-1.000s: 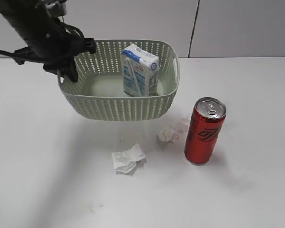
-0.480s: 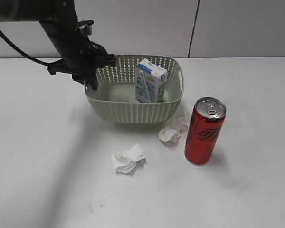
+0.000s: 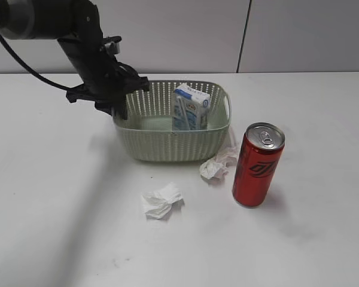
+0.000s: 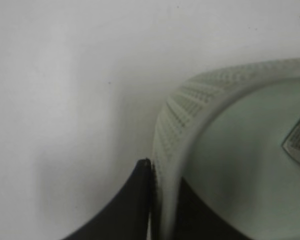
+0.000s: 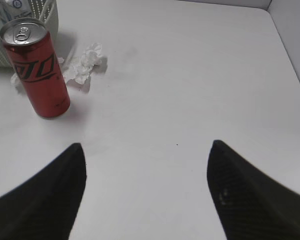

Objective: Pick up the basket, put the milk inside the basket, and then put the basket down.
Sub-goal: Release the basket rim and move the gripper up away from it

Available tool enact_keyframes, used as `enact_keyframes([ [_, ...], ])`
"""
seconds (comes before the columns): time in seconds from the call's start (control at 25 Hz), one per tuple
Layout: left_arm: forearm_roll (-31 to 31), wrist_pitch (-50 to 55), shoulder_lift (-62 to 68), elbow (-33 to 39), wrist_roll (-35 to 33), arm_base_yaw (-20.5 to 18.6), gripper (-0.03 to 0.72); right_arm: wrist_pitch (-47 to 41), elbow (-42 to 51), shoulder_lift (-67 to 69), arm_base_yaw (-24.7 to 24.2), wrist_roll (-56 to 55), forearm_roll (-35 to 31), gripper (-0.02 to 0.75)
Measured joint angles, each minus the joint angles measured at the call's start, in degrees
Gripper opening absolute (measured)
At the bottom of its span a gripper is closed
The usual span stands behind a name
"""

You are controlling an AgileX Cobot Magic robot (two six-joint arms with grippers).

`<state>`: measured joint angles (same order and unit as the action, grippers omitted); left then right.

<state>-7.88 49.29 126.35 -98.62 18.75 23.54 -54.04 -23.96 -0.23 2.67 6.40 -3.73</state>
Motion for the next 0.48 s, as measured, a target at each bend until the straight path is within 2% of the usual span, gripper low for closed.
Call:
enact_keyframes([
  [0.08,-0.62,-0.48,-0.06,-0.27,0.12,0.0,0.193,0.0,0.0,0.0,0.0,-0.06,0.0,0.591],
  [0.28,-2.32,0.98,-0.65,-0.98,-0.13,-0.43,0.568,0.0,0.0,0.0,0.0,-0.06,0.0,0.591],
  [0.36,-3.29,2.0,-1.62,-1.66,-1.34,-1.26,0.637,0.0,0.0,0.0,0.0,-0.06,0.0,0.591],
  [0.48,-4.97,3.89,-4.19,-3.6,-4.56,-3.96,0.665,0.0,0.0,0.0,0.0,-0.06,0.0,0.591],
])
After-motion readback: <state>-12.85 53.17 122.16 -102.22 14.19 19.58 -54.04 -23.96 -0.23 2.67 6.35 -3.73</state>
